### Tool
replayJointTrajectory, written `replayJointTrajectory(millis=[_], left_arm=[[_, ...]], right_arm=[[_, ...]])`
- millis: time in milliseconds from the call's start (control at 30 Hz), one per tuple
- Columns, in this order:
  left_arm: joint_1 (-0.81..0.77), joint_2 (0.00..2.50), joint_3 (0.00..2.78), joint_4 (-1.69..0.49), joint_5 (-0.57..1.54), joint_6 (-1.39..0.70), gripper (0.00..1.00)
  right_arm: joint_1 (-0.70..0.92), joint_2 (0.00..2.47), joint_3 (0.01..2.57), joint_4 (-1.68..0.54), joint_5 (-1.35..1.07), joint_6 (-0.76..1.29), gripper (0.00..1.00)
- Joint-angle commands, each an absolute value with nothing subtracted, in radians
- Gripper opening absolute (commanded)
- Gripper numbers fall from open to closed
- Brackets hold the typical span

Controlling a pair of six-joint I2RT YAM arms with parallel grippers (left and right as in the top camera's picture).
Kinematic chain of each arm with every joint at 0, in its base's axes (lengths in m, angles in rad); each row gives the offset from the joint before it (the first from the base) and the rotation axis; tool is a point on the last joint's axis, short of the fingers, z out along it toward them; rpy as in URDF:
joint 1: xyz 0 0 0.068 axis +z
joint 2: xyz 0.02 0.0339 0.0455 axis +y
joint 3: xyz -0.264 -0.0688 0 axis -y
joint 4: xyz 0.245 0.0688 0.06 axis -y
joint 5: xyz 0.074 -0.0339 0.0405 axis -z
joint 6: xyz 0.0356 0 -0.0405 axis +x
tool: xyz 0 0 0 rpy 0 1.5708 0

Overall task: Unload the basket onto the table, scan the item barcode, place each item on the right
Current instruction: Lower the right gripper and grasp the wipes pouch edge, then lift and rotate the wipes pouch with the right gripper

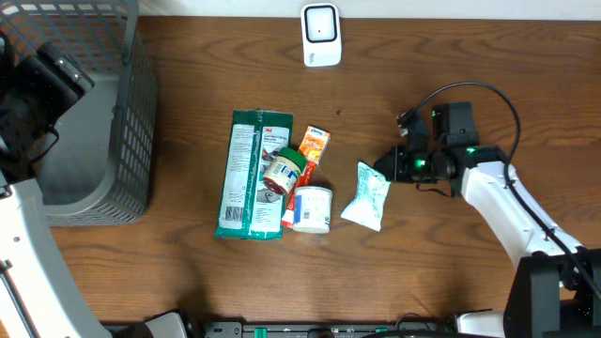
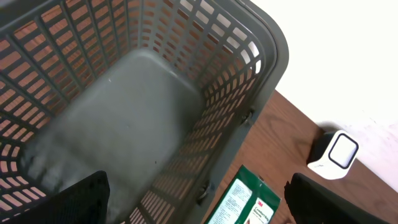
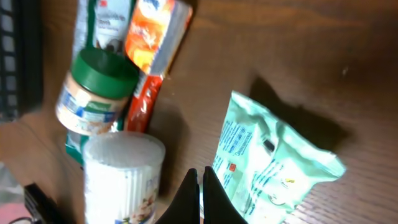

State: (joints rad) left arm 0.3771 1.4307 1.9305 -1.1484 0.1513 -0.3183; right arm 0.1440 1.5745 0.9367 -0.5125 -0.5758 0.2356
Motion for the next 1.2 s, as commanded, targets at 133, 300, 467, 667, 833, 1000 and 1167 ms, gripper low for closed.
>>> replayJointTrajectory(millis=[133,300,467,667,833,1000,1167], left_arm=[[0.381,1.431,1.932,-1.15,0.149,-0.327,0.88],[0.381,1.431,1.932,-1.15,0.149,-0.327,0.88],[0.381,1.431,1.932,-1.15,0.149,-0.327,0.88],[0.381,1.431,1.932,-1.15,0.149,-0.327,0.88],[0.381,1.431,1.932,-1.15,0.149,-0.327,0.88],[0.381,1.431,1.932,-1.15,0.149,-0.327,0.88],[0.381,1.431,1.932,-1.15,0.149,-0.327,0.88]], right_arm=[[0.176,1.636,0.788,-0.368,-0.437,0.276,0.01],[0.164,1.641,0.756,-0.334,-0.284,0.363,0.01],[0.165,1.641,0.742,-0.329,-0.236,0.368,0.01],[0.164,1.641,0.732,-0.328,-0.236,0.37,0.03],[0.163,1.614,0.769,-0.336,-0.35,0.386,0.01],[0.164,1.536,0.833,-0.351,-0.44,0.387,0.01],[0.17,1.499,0.837,-0.389,-0.464,0.389,0.01]])
